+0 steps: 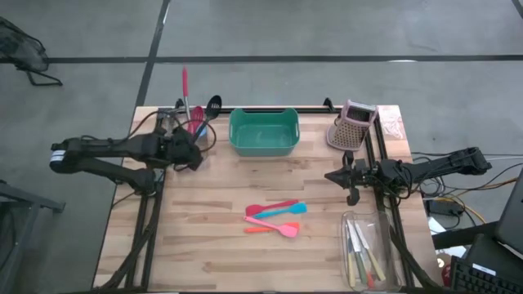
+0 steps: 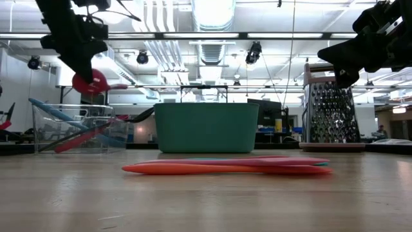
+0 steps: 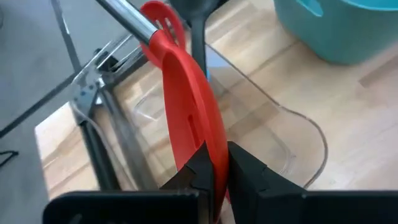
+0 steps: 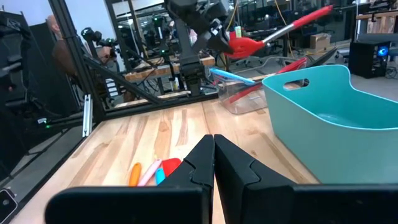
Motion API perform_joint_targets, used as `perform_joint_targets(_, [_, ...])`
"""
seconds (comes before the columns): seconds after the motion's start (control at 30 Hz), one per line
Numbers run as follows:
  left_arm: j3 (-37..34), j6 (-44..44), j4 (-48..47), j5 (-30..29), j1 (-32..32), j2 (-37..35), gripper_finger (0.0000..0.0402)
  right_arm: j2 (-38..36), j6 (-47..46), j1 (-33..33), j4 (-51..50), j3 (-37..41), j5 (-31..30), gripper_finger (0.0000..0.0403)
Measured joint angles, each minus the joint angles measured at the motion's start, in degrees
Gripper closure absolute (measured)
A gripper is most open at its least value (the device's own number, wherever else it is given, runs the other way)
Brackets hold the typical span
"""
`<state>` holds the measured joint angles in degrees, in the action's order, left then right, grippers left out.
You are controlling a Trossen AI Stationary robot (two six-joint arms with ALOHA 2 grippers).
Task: Pick & Place Kitchen Items
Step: Put the light red slotted spoon into the top transparent bin
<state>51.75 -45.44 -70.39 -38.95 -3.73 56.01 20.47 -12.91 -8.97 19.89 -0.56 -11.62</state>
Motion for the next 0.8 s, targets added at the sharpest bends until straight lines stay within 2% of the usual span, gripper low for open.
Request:
perform_joint_targets(0.27, [-6.08, -0.49, 3.54, 3.26, 0.09, 1.47, 0.0372, 0.0, 0.01, 0.01, -0.01, 0.0, 0.0, 0.0394])
perform_joint_targets(0.43, [-9.76, -0.26, 7.07, 8.43, 0.11, 2.28, 0.0371, 0.0, 0.02, 0.02, 0.0, 0.0, 0.0, 0.0394])
perform_joint_targets(0.8, [-11.59, 1.28, 9.4, 8.6, 0.13, 2.29, 0.036, 0.0, 0.0, 0.01, 0.0, 0.0, 0.0, 0.0394])
